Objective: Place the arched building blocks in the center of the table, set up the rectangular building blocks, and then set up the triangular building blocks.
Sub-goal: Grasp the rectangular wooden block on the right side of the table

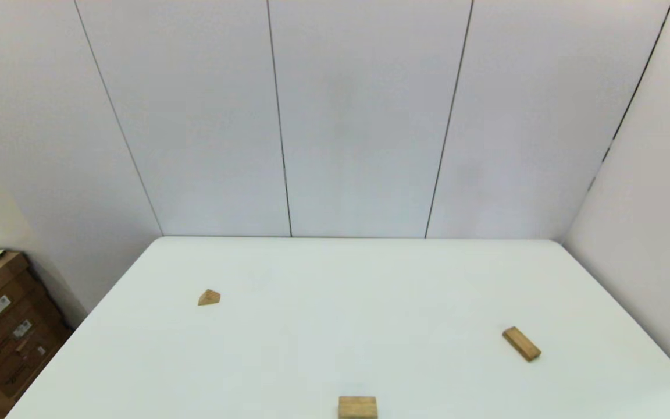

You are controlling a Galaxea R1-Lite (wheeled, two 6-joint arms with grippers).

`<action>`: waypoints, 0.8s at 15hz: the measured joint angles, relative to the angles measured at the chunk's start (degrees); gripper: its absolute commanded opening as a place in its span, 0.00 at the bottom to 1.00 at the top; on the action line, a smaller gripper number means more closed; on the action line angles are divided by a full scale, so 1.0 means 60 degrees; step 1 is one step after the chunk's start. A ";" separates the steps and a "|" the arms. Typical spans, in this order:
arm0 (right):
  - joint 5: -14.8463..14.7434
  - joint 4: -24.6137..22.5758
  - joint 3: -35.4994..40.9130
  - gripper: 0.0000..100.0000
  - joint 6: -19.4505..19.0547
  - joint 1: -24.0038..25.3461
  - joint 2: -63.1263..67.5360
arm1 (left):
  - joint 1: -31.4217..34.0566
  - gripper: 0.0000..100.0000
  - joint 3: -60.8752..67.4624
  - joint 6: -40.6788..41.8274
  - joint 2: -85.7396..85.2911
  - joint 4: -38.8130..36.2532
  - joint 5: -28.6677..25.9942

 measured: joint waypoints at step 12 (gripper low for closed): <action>0.0199 0.0935 -0.1180 1.00 0.0041 0.0000 0.0272 | -0.0010 1.00 0.0953 -0.1107 -0.0140 -0.0868 -0.1335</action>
